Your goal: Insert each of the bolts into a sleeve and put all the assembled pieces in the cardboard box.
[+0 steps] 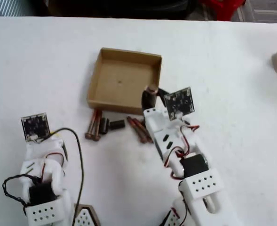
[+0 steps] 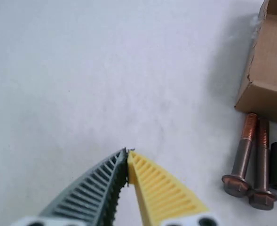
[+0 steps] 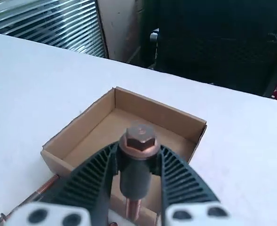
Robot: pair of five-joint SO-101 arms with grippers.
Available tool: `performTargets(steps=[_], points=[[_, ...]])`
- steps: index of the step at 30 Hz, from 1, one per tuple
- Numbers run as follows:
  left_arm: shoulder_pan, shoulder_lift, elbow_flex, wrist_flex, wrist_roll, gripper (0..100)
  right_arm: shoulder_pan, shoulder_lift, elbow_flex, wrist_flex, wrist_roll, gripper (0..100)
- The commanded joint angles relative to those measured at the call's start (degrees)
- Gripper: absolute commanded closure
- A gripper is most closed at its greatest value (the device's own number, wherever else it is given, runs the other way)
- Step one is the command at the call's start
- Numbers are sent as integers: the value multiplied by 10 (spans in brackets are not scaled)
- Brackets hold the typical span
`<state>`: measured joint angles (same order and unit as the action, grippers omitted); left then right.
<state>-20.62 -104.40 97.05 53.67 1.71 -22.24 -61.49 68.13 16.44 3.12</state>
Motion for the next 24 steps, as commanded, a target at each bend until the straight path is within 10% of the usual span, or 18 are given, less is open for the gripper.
performTargets(steps=[1,24], points=[[-6,-4,0,0,-8,979,3,25,-110,48,9,981],[-6,-4,0,-1,-82,979,53,589,-541,174,4,981]])
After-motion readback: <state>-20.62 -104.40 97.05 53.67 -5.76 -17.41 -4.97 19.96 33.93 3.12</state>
